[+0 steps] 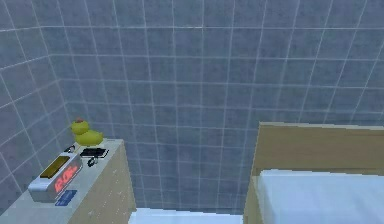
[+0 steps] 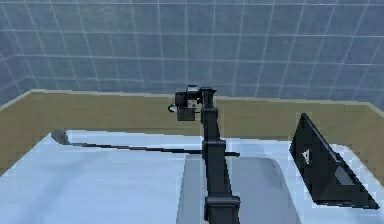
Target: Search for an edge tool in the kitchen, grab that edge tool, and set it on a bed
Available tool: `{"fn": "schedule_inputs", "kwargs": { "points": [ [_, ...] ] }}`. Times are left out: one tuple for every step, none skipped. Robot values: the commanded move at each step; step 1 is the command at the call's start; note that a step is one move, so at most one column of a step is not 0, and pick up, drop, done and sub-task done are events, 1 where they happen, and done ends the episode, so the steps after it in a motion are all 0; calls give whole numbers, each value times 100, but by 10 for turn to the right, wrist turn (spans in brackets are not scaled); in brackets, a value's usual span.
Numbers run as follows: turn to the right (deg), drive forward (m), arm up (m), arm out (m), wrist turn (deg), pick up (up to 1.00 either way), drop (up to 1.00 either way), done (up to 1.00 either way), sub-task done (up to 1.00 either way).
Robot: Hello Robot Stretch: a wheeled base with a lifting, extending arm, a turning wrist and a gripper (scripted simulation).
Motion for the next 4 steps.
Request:
{"fn": "schedule_inputs", "kwargs": {
  "points": [
    [0,0,-32,0,0,0,0,0,0],
    [0,0,0,0,0,0,100,0,0],
    [0,0,10,0,0,0,0,0,0],
    [0,0,0,-8,0,0,0,0,0]
  ]
}}
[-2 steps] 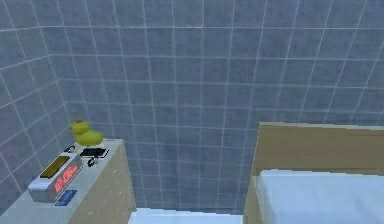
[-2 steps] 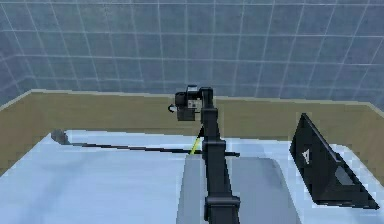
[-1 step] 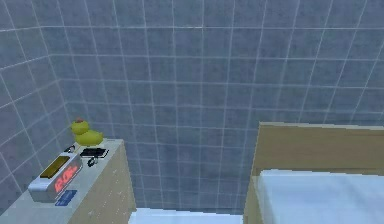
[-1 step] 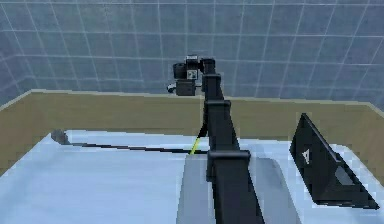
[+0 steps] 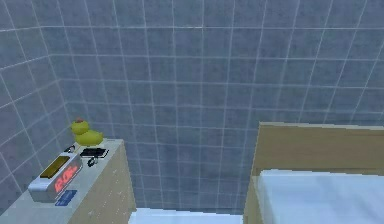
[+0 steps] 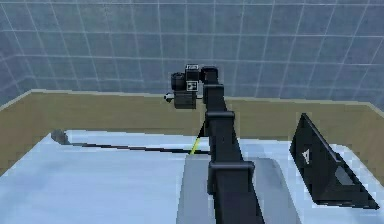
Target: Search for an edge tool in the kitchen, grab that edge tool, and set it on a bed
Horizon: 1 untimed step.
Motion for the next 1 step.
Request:
{"fn": "schedule_inputs", "kwargs": {
  "points": [
    [0,0,0,0,0,0,0,100,0]
  ]
}}
